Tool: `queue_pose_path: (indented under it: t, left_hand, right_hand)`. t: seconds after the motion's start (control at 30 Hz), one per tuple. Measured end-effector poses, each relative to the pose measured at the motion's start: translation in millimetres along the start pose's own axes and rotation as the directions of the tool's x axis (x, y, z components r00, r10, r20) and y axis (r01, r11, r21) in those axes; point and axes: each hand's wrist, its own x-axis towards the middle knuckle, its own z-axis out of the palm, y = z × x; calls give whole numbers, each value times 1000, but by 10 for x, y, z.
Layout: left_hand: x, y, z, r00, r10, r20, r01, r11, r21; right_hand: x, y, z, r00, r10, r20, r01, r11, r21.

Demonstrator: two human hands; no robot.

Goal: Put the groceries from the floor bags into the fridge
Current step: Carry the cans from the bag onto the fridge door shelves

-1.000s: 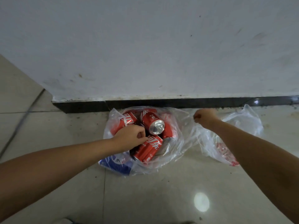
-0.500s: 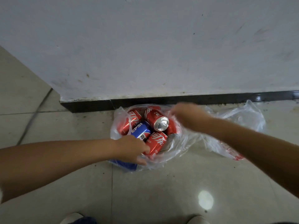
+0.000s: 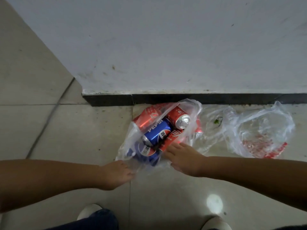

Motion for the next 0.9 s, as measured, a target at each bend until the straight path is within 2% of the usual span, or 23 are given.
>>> queue_pose_path:
  t: [0.03,0.1,0.17,0.23,0.27,0.37,0.4,0.47,0.53,0.6,0.63,0.67,0.7,0.73,0.77,0.8,0.87,0.9]
  left_hand:
    - [-3,-54,47,998,60,-25,-59,998,15]
    - [46,-138,-47,988,138,-75,-137,990,22]
    - [163,-134,-102,957,212,-198,-215,977,8]
    - [260,-110,-169,942,235,-239,-247,969,-22]
    - [301,-86,-166,936,242,-256,-258,966,-28]
    - [348,-61,-58,964,194,-184,-216,970,-108]
    - [353,-64,-29,979,165,-118,-181,975,-131]
    - [359,-116,0,996,83,23,-80,987,-140]
    - [361,-166,42,996,81,36,-77,991,-105]
    - [365,-223,93,987,122,106,-114,991,-76]
    - [348,-285,123,986,114,120,-109,993,-44]
    - [314,-375,164,991,62,119,-60,998,-22]
    - [273,-457,216,991,9,135,-8,1000,-9]
    - [224,-553,217,986,-49,158,49,999,3]
    - [162,-638,230,982,-66,177,68,998,-6]
    - [127,-721,224,979,-47,200,49,999,-4]
    - [77,-840,130,976,21,218,-36,997,61]
    - [49,-853,66,986,23,166,-31,999,42]
  right_hand:
    - [22,30,10,996,6,-94,-10,999,-43]
    - [31,126,61,988,17,-150,-24,998,-49]
    - [20,214,96,992,67,-109,-75,994,-74]
    - [25,258,106,992,116,-45,-119,992,-52]
    - [21,267,117,995,94,22,-94,995,-33]
    - [-54,251,160,979,-38,201,43,999,-19]
    - [-110,233,212,963,-31,269,35,999,-7]
    - [-215,223,273,894,56,445,-123,985,123]
    - [-252,259,257,850,93,518,-316,877,361]
    - [-210,349,204,823,173,542,-505,661,556]
    - [-167,405,142,775,221,592,-610,505,611]
    - [-120,446,73,710,247,659,-703,295,647]
    - [-75,488,18,646,241,724,-758,93,646]
    - [-44,524,-47,591,224,775,-786,-56,615]
    - [-29,552,-121,567,197,800,-802,-93,590]
    - [-19,556,-203,557,165,814,-815,-76,574]
    - [43,504,-397,611,141,779,-791,71,608]
    - [82,449,-503,678,172,715,-735,172,656]
